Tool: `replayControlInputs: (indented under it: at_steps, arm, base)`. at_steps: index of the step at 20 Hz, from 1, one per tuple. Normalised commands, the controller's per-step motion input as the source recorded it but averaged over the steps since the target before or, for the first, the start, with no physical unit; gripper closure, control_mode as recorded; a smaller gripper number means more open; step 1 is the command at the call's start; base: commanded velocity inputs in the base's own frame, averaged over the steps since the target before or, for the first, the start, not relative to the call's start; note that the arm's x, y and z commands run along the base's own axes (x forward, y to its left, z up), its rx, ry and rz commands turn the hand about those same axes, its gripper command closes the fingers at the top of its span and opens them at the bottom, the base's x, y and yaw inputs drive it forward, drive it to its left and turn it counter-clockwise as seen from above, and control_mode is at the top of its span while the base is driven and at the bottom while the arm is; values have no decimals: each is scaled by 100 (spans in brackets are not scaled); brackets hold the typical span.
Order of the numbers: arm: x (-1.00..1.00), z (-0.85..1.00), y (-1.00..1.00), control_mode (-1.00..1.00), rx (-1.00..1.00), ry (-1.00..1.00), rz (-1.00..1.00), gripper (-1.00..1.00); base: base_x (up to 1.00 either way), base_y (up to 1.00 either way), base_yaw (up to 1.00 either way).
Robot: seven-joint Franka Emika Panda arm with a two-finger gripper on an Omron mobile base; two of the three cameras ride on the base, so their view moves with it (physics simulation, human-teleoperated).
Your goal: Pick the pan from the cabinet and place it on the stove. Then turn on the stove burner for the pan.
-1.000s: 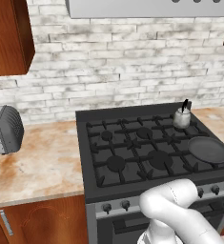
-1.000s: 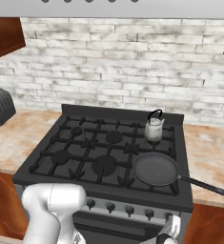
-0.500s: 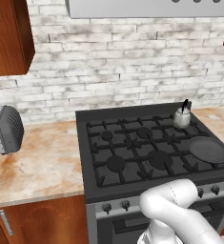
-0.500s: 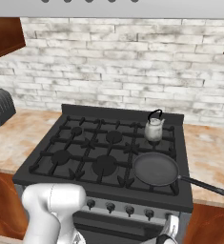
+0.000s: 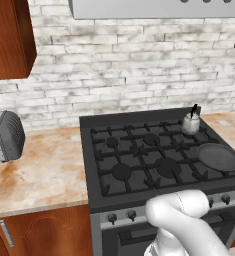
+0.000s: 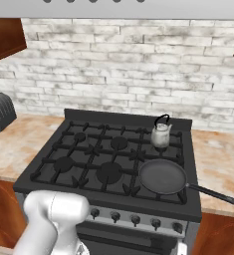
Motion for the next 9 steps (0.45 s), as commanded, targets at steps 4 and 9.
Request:
replayControlInputs:
  at_steps: [4,9]
  arm:
    - [-61,37,0,-100,-2,-1,0,-100]
    - [-51,60,0,-100,-5,-1,0,-100]
  base:
    - [0,0,0]
    - [0,0,0]
